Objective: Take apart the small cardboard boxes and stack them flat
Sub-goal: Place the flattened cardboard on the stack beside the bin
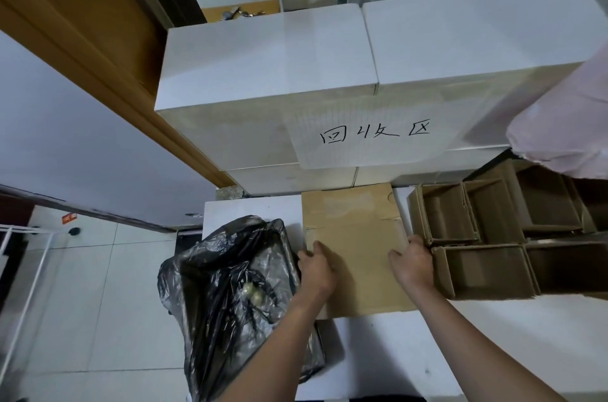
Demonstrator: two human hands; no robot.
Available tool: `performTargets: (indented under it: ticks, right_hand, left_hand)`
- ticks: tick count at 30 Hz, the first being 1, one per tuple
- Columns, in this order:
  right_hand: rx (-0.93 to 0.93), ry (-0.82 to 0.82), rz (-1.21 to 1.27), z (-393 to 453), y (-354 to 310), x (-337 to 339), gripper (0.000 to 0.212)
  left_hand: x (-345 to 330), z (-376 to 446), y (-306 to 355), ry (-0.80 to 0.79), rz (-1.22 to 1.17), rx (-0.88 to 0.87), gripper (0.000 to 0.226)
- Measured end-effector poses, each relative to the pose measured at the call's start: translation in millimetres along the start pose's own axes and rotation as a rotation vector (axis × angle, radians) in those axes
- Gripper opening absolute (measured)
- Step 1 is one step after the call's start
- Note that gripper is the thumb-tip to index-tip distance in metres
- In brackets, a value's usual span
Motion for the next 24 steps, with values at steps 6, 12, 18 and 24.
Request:
performTargets:
  ticks: [6, 12, 18, 24]
  right_hand:
    - [-0.011, -0.052, -0.024, 8.0, 3.8, -11.5, 0.048]
    - [0.0, -0.084, -0.066, 6.2, 4.2, -27.3, 0.055]
    - [0.019, -0.086, -0.058, 10.3, 9.1, -39.1, 0.059]
    - [0.24, -0.058, -0.3, 10.0, 0.5, -47.3, 0.081]
  left_hand:
    - [-8.5, 7.5, 0.4, -0.018, 0.018, 0.039, 0.071]
    - [-13.6, 13.3, -4.2, 0.003, 0.038, 0.052, 0.072]
    - [-25.3, 16.6, -4.2, -0.013, 0.084, -0.005, 0.074]
    - [-38.4, 18.4, 1.7, 0.015, 0.219, -0.162, 0.075]
Point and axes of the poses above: each hand's wrist, its own z-axis towards the middle knuckle, its own x-axis out of the back of the hand, y = z × x, the point moved 10 cm from there along z, towards the middle knuckle, and after that the axes turned 10 degrees about y, right-handed, at the moved point
